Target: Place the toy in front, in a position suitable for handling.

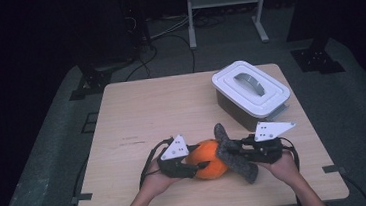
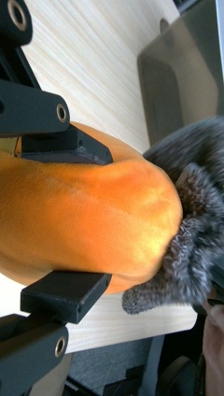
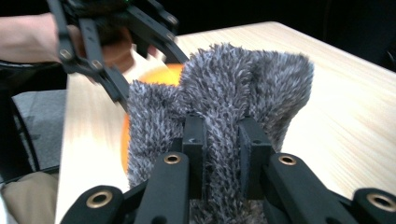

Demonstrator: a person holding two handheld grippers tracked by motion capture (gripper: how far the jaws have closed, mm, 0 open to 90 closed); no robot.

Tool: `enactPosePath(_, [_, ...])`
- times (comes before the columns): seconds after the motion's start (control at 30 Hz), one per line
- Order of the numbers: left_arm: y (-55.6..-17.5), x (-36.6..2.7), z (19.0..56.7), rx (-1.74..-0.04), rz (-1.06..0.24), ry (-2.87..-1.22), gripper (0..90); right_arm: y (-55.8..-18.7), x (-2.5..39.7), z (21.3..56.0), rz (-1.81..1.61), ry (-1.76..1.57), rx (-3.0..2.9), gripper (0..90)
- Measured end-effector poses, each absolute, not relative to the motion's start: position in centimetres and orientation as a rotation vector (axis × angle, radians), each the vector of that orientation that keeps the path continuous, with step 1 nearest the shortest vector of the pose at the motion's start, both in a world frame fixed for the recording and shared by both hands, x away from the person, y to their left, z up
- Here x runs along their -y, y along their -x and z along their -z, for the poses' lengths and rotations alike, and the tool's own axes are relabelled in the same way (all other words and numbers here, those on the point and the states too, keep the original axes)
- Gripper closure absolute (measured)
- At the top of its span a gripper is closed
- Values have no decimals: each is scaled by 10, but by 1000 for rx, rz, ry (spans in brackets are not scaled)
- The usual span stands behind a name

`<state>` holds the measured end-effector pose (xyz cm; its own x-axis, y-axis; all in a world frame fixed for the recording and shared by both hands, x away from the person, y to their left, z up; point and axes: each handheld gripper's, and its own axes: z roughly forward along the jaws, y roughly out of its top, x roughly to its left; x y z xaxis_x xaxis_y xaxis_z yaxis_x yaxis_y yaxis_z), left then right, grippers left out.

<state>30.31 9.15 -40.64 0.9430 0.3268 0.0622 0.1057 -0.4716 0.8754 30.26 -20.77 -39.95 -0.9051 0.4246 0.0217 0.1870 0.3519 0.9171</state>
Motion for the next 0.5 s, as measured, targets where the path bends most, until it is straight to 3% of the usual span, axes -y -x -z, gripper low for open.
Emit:
enactPosePath(0.2, [-298,-84,403,-301,-323,-2051,433,-292,191,383,-1668,-458,-2358,749])
enactPosePath(0.5, [-300,-93,403,-307,-316,-2054,404,-303,191,407,-1550,-521,-2453,743])
